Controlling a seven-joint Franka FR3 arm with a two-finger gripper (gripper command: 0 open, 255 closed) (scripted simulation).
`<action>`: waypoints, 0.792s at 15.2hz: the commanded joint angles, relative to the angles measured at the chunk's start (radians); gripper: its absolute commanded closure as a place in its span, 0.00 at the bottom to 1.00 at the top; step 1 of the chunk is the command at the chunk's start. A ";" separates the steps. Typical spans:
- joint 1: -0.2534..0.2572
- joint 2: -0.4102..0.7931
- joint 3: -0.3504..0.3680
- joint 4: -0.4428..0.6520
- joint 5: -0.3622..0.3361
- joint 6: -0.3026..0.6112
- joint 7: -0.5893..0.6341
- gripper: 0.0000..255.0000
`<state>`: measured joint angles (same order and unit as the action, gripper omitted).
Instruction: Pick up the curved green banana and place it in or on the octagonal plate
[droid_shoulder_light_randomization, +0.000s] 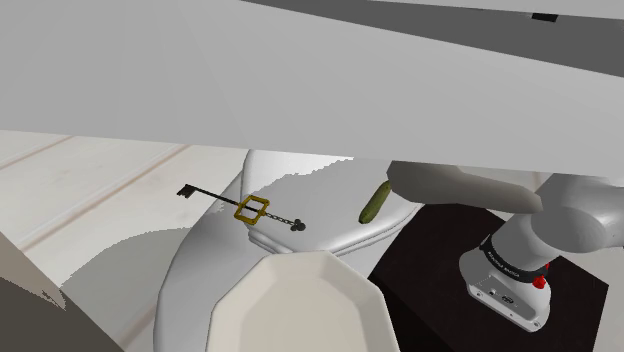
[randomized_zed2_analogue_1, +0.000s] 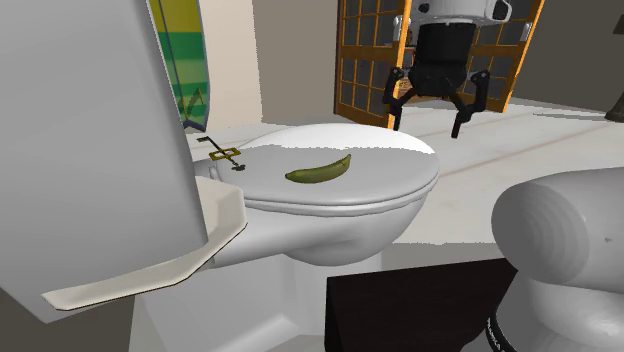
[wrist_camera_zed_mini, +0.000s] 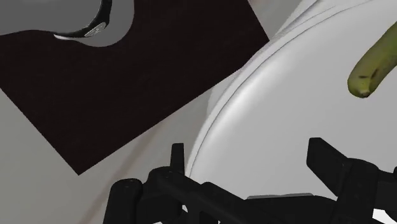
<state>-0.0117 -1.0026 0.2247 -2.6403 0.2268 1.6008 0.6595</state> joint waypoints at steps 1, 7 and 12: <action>-0.003 -0.036 0.060 -0.037 0.086 0.031 0.131 0.00; -0.022 -0.060 0.265 -0.068 0.324 0.161 0.493 0.00; -0.082 -0.010 0.455 -0.030 0.490 0.305 0.778 0.00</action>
<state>-0.0784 -1.0246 0.6404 -2.6774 0.6822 1.8718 1.3750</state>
